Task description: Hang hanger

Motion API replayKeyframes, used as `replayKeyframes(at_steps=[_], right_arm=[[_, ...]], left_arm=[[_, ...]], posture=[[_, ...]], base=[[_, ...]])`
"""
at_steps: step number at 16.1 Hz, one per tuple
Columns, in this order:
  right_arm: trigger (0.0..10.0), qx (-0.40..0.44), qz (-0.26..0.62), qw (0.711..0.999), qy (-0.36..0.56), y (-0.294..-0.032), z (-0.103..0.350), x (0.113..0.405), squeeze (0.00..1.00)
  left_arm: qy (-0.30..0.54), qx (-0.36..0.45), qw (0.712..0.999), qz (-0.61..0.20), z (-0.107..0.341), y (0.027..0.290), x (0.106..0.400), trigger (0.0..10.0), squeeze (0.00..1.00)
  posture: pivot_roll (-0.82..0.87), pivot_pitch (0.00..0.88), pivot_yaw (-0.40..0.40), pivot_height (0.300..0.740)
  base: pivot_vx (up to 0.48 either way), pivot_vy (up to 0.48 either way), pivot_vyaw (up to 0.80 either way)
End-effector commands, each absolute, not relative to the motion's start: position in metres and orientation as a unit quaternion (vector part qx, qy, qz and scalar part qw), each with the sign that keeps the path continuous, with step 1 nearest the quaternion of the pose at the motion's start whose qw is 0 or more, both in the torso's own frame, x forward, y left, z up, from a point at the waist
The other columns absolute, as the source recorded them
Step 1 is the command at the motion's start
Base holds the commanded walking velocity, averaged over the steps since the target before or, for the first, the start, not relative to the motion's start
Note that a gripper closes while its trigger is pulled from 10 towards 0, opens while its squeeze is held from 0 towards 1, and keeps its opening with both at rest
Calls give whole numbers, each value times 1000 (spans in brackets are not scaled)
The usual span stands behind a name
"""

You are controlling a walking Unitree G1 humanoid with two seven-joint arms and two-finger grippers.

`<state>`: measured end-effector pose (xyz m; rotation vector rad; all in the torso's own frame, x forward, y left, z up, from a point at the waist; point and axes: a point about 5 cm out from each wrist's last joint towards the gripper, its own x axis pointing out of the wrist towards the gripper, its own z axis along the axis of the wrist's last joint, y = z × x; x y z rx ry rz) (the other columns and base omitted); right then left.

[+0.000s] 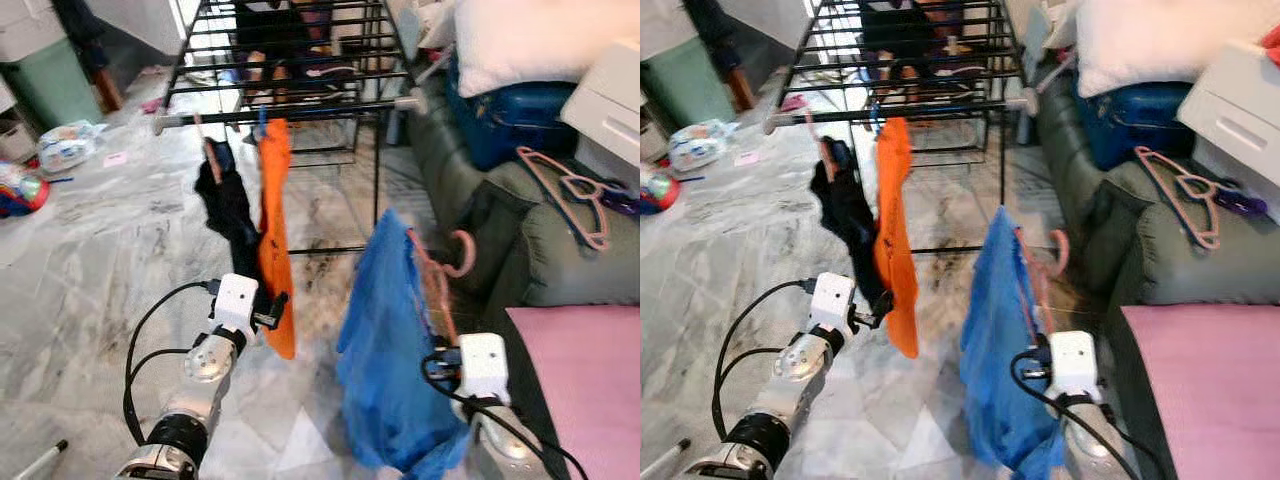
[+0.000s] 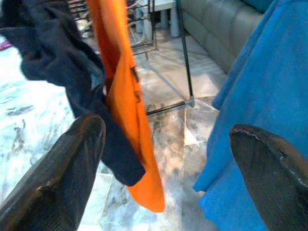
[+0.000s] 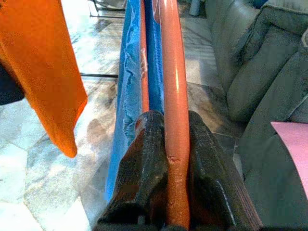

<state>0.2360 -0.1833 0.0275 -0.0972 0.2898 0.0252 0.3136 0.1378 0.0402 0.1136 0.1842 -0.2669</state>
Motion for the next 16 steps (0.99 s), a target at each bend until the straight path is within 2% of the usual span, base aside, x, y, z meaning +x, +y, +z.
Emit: replayKeyframes(at_steps=[1,5,11,16], right_arm=[[10000,-42,15,992,122,-180,34,237,0],[10000,-41,24,991,124,-173,32,236,0],[10000,-42,23,991,123,-177,32,239,0],[10000,-41,27,991,125,-175,31,236,0]], left_arm=[[101,62,984,-133,36,143,311,10000,0],[102,67,983,-139,35,141,310,10000,0],[105,74,981,-142,34,138,310,10000,0],[103,76,981,-148,33,134,309,10000,0]], posture=[[-146,51,72,740],[-146,50,73,740],[-149,42,74,740],[-157,54,72,740]], base=[[0,472,0],[0,472,0],[0,456,0],[0,0,0]])
